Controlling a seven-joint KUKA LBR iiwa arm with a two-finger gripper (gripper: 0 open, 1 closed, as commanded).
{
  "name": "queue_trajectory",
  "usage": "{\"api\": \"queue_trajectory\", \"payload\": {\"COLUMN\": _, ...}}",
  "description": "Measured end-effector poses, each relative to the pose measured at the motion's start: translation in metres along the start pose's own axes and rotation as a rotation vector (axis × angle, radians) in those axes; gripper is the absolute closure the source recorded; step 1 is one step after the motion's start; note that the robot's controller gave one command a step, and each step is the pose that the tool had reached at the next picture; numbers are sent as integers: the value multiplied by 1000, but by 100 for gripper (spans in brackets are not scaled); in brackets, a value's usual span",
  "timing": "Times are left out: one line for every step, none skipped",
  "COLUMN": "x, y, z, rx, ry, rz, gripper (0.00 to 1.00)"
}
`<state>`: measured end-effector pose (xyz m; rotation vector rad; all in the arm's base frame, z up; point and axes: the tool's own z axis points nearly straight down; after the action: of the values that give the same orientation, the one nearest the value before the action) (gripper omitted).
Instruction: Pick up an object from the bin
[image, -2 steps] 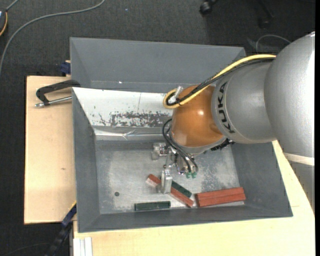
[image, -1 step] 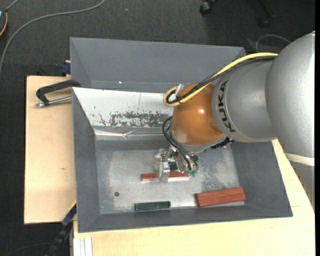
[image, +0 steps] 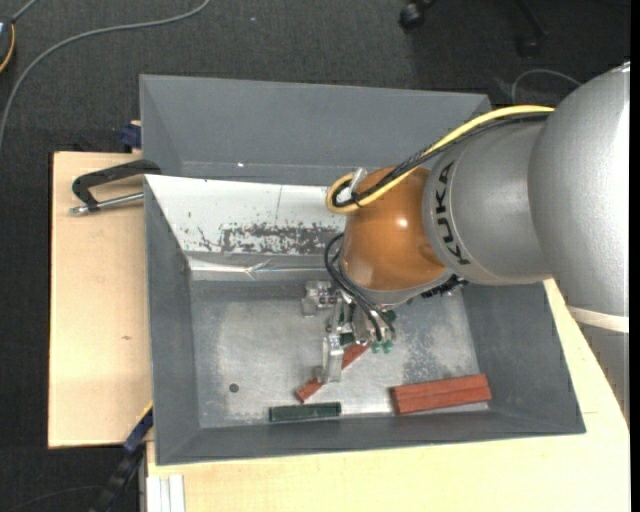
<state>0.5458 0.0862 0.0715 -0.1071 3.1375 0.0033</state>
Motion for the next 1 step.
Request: {"api": "queue_trajectory", "payload": {"x": 0, "y": -80, "z": -38, "rx": 5, "ry": -8, "rz": -96, "gripper": 0}}
